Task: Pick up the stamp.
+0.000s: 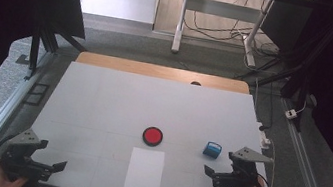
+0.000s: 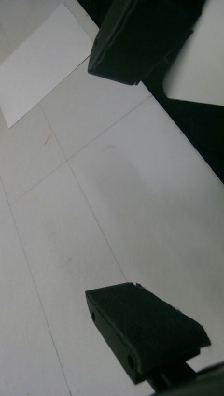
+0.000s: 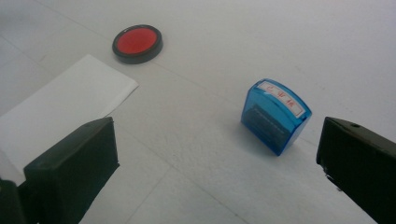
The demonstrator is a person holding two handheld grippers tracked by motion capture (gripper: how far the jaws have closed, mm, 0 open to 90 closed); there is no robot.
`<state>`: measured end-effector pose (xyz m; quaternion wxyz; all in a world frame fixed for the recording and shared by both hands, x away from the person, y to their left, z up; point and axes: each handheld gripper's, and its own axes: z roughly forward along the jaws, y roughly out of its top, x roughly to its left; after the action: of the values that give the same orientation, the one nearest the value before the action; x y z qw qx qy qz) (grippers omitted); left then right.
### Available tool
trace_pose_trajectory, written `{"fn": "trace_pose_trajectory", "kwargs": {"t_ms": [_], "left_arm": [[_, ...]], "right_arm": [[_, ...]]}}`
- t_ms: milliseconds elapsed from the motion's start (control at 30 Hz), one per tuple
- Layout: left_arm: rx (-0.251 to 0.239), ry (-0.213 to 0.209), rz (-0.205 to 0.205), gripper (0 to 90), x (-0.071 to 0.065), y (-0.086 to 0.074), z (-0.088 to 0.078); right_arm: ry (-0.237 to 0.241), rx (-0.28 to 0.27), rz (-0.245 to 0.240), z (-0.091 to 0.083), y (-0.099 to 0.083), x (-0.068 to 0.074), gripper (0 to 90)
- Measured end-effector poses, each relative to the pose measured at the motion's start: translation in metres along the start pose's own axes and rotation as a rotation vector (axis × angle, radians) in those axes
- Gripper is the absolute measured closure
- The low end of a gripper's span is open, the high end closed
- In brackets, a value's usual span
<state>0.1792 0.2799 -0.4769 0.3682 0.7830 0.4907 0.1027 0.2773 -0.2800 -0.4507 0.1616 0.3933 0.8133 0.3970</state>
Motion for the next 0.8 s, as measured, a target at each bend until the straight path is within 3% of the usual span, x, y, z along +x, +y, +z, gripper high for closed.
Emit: {"fn": "trace_pose_trajectory", "kwargs": {"t_ms": [300, 800], "left_arm": [[-0.001, -0.002, -0.001, 0.0, 0.000, 0.000, 0.000], [0.001, -0.007, 0.004, 0.0, 0.000, 0.000, 0.000]], "right_arm": [[-0.040, 0.017, -0.002, 0.010, 0.005, -0.008, 0.0], [-0.005, 0.040, -0.005, 0.028, 0.016, -0.017, 0.0]]}}
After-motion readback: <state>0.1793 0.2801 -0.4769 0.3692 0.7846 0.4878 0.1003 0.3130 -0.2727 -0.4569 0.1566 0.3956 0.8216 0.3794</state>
